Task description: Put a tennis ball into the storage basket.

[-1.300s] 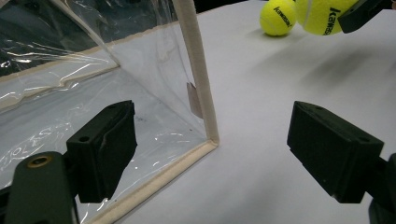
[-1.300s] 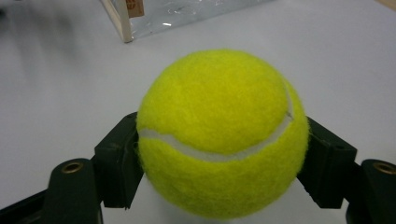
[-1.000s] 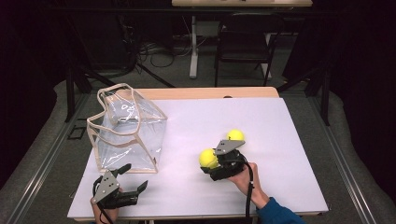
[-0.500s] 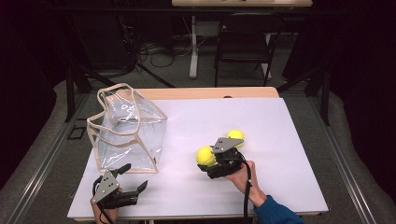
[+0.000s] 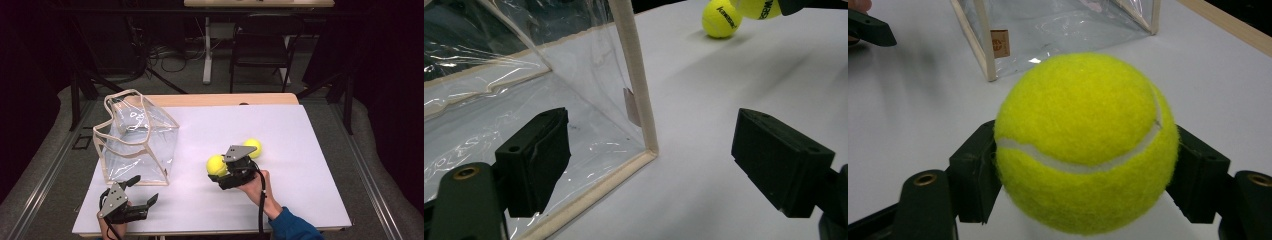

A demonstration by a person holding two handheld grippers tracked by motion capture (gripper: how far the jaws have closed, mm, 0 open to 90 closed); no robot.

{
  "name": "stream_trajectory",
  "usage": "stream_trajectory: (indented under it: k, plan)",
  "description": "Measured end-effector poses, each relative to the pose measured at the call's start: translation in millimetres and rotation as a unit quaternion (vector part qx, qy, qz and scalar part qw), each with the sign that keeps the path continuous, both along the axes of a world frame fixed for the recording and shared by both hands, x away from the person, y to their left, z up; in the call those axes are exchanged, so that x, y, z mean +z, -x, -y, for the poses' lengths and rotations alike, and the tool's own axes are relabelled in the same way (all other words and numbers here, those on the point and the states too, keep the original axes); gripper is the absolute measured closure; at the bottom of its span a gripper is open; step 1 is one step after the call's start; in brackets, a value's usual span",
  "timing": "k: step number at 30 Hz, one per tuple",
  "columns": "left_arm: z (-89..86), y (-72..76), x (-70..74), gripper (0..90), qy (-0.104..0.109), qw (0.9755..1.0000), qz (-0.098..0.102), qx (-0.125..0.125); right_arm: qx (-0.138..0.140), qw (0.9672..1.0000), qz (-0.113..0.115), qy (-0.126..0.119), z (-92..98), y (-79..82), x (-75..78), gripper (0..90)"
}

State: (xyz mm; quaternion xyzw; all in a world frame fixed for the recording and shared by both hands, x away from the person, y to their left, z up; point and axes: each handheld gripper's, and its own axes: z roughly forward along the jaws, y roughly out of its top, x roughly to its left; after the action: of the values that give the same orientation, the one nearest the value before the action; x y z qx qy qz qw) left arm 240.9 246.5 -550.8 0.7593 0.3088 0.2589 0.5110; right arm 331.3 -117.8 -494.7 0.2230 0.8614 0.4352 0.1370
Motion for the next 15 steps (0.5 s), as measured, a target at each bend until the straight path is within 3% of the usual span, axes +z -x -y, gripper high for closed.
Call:
stream_trajectory:
  k: [15]
  plan:
    - [1.2,-0.2,0.1,16.0,-0.002,1.0000,0.001,-0.001,0.006,1.0000,0.004,-0.002,-7.6,-2.1,5.7,25.5]
